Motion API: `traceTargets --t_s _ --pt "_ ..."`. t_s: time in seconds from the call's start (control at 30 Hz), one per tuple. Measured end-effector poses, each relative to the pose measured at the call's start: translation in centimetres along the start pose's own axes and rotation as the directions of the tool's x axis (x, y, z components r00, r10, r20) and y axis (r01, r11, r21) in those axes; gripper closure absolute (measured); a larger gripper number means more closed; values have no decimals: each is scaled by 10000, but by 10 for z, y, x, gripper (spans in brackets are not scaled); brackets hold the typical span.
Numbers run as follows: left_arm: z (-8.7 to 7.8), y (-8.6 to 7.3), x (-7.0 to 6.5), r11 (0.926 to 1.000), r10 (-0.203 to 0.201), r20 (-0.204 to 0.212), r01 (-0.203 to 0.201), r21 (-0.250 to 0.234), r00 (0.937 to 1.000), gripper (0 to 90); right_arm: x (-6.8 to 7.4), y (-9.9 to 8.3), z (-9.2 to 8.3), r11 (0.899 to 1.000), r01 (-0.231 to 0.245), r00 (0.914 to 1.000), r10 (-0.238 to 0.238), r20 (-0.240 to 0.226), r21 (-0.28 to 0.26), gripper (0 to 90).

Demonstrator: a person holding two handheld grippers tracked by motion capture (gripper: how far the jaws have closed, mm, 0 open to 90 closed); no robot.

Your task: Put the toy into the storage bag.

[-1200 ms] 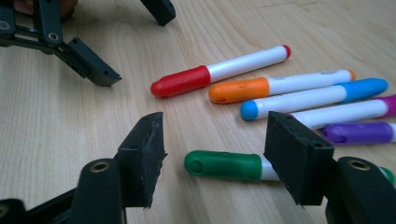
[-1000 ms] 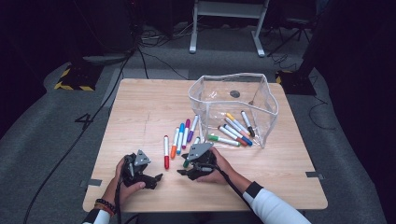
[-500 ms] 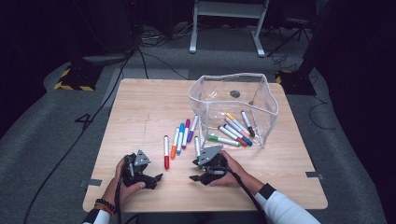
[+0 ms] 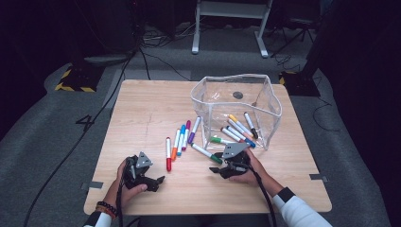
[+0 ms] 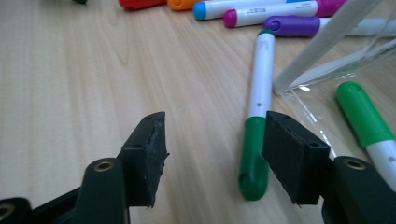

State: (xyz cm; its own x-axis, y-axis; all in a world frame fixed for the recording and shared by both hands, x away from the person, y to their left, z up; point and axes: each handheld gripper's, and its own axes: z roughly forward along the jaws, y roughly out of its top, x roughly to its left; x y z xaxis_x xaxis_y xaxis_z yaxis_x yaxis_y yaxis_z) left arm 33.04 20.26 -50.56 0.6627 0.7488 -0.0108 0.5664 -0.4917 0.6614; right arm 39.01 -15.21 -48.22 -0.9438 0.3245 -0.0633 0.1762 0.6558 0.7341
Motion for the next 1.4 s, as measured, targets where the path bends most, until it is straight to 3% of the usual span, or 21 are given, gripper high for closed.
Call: traceTargets --t_s 0.1,0.2,0.37,0.5,0.77,0.87,0.97,1.1,1.23,1.4 --pt "0 0 0 10000 -31 16 31 -8 10000 5 -8 -4 11 9993 -285 9993 279 234 243 426" --pt "0 0 0 10000 -26 21 26 -9 10000 5 -13 -6 17 9981 -575 9982 571 161 215 459" --pt "0 0 0 10000 -11 28 11 -1 10000 5 -19 -5 19 9953 -963 9952 960 202 115 615" --pt "0 0 0 10000 -21 37 21 -2 10000 5 -21 -7 15 9936 -1090 9938 1083 240 295 744" --pt "2 2 1 10000 66 149 -66 -16 9999 3 -26 -25 -11 9934 -911 9958 913 2 699 751" --pt "4 4 1 9999 133 189 -133 -25 9997 2 -22 -27 -24 9957 -733 9972 739 -94 566 752" --pt "4 4 1 9999 112 165 -111 -31 9998 2 -22 -26 -41 9969 -789 9963 791 -346 74 752" --pt "4 4 1 9999 117 168 -117 -29 9998 2 -21 -21 -65 9974 -619 9976 607 -327 -378 752" --pt "4 4 0 10000 72 185 -71 -53 9998 3 -15 -12 -99 9960 -101 9997 80 -230 -891 752" --pt "4 4 1 9999 120 162 -120 -19 9998 4 -17 1 -145 9898 159 9999 -166 -37 -1419 752"
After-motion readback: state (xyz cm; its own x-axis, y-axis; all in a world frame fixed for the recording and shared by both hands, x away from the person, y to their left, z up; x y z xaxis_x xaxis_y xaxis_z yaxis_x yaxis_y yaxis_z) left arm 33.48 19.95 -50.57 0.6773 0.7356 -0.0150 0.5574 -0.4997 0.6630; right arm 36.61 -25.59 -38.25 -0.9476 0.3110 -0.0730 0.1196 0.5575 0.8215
